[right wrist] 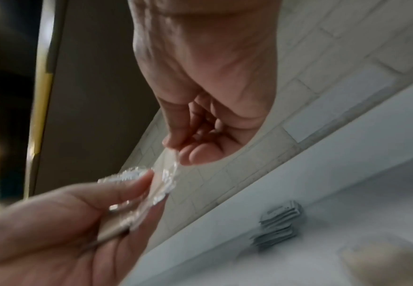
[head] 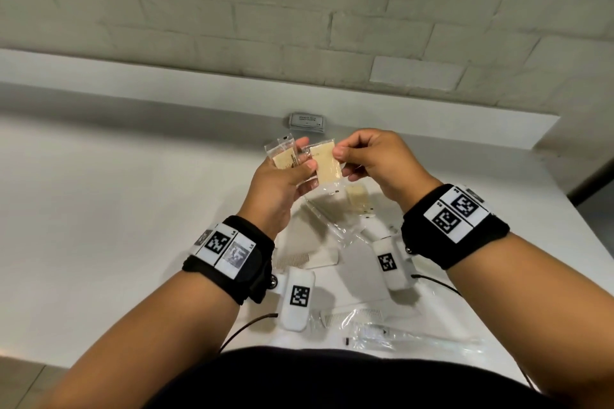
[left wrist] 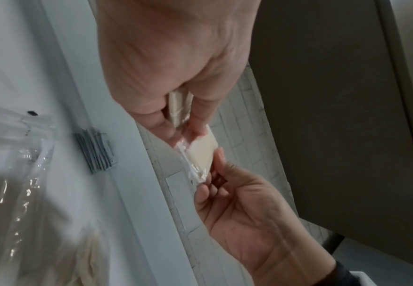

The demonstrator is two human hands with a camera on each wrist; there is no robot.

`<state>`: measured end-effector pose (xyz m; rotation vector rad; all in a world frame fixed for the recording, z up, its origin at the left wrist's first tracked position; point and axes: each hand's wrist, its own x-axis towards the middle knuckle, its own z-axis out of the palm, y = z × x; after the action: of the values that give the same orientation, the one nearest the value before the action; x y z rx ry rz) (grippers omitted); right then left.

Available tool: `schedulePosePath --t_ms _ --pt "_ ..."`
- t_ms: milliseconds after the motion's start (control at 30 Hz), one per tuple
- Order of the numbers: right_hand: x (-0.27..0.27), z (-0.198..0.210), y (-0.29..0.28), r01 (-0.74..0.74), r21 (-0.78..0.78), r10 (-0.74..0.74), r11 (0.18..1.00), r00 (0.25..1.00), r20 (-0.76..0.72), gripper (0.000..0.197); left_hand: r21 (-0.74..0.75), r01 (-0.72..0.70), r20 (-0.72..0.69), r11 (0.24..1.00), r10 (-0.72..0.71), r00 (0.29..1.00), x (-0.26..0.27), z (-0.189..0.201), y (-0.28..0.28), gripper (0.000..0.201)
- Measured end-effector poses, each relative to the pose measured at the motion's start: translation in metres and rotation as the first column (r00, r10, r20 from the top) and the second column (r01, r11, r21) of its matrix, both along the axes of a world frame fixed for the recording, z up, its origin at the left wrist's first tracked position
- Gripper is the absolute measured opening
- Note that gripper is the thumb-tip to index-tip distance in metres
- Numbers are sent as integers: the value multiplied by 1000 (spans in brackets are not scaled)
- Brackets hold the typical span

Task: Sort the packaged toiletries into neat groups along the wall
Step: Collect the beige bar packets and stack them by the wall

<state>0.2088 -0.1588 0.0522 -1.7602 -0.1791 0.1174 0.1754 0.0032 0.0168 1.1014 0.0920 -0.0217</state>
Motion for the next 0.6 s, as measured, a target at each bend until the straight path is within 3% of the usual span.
schedulePosePath --t_ms 133,267,400,600 --pt "0 3 0 -54 -8 54 998 997 -48 16 -42 -50 8 998 50 999 -1 1 -2 43" --pt "-2 4 -2 -179 -130 163 975 979 -127 18 -73 -97 22 993 99 995 -1 0 -1 42" --pt "-1 3 0 -157 -281 136 947 986 -95 23 -67 -82 37 994 85 996 -1 -1 0 44" --pt "0 2 -1 -244 -431 221 869 970 -103 17 -37 -66 37 997 67 997 1 -5 0 43"
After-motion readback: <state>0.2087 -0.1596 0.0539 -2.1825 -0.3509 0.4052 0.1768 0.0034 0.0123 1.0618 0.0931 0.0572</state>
